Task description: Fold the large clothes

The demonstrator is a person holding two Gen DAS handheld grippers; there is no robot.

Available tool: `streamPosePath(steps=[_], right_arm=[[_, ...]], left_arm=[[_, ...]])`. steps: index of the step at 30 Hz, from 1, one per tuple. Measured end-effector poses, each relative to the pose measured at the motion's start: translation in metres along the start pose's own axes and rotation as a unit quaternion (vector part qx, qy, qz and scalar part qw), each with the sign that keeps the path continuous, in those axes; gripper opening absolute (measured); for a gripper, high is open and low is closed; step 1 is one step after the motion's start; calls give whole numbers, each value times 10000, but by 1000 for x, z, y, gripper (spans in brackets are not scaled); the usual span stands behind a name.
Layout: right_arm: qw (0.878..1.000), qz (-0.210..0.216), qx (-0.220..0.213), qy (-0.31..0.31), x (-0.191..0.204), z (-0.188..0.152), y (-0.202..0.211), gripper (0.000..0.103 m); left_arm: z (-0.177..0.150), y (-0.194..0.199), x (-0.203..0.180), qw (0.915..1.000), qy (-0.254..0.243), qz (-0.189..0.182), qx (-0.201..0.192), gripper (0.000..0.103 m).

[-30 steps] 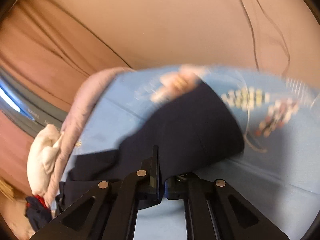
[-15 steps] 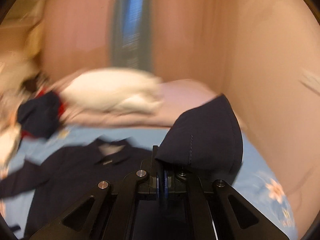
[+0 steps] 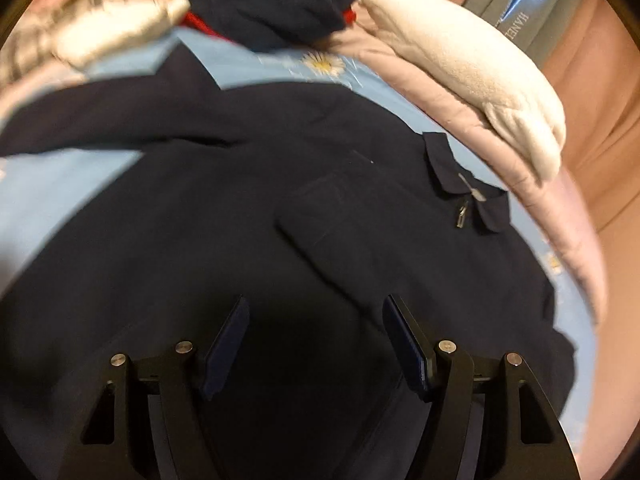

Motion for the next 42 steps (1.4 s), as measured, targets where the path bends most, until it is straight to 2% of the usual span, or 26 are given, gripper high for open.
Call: streamPosePath(steps=[2, 4, 7, 8, 9, 12, 14, 16, 19, 20, 23, 24, 25, 26, 27, 30, 31, 33, 35, 36, 39, 42], right_arm=[[9975, 388, -81, -579, -34, -14, 16, 70], [9902, 511, -160, -1292, -81, -33, 28, 71], [9708, 398, -292, -2348, -160, -56, 31, 71], [9637, 306, -287, -2637, -179, -70, 33, 72], [9528, 189, -236, -3022, -206, -83, 30, 72], [9290, 115, -215, -3693, -240, -111, 34, 71], [9108, 178, -301, -4114, -254, -115, 25, 71], [8989, 297, -340, -4358, -261, -120, 18, 71], [8868, 550, -304, -4578, -257, -121, 0, 71], [8832, 611, -285, -4642, -256, -125, -3, 71], [8714, 838, -115, -4832, -254, -138, -19, 71], [8695, 832, -32, -4869, -259, -148, -18, 71], [8683, 782, 101, -4897, -257, -154, -25, 71], [8678, 767, 160, -4906, -260, -161, -27, 71], [8681, 750, 180, -4903, -260, -166, -29, 70], [8733, 746, 142, -4813, -258, -167, -28, 69], [8733, 712, 167, -4816, -258, -167, -26, 69], [8684, 676, 227, -4907, -256, -163, -16, 71], [8673, 758, 131, -4917, -252, -162, -3, 71], [8689, 778, 58, -4889, -247, -161, 5, 73], [8799, 887, -89, -4668, -224, -162, 34, 79], [8912, 1057, -213, -4406, -198, -164, 60, 79]], left_arm=[[7, -9, -9, 9999, -118, -62, 10, 103], [17, -23, -23, 9994, -264, -208, 53, 103], [36, -47, -48, 9977, -378, -542, 143, 102], [46, -59, -61, 9961, -376, -772, 192, 102], [53, -67, -67, 9954, -336, -873, 218, 102], [76, -107, -97, 9889, -216, -1403, 436, 96], [88, -139, -115, 9849, -171, -1586, 668, 87], [98, -162, -126, 9837, -154, -1650, 694, 84], [109, -190, -133, 9822, -136, -1748, 669, 76], [110, -200, -131, 9803, 0, -1841, 715, 72], [106, -223, -116, 9770, 489, -1906, 823, 71], [103, -232, -109, 9780, 596, -1795, 886, 71], [98, -239, -101, 9788, 642, -1688, 971, 65], [95, -242, -97, 9799, 630, -1599, 1008, 52], [94, -243, -92, 9816, 569, -1523, 1001, 47], [96, -240, -85, 9771, 727, -1739, 991, 46], [99, -239, -83, 9743, 881, -1807, 1016, 47], [103, -231, -83, 9707, 1113, -1889, 981, 56], [101, -209, -83, 9713, 1063, -1944, 860, 83], [98, -194, -83, 9726, 960, -1981, 754, 86], [84, -142, -67, 9741, 801, -2048, 518, 87], [68, -95, -32, 9724, 1063, -2062, 231, 90]])
Point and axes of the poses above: each gripper's, at about its wrist camera, not at the fingertips, and y roughly against the way its jaws point, x to its left, z to its top, the point moved 6 cm from there along -y, roughly the way its jaws point, and after that the axes turned 11 degrees about -z, right-handed, at the moved point
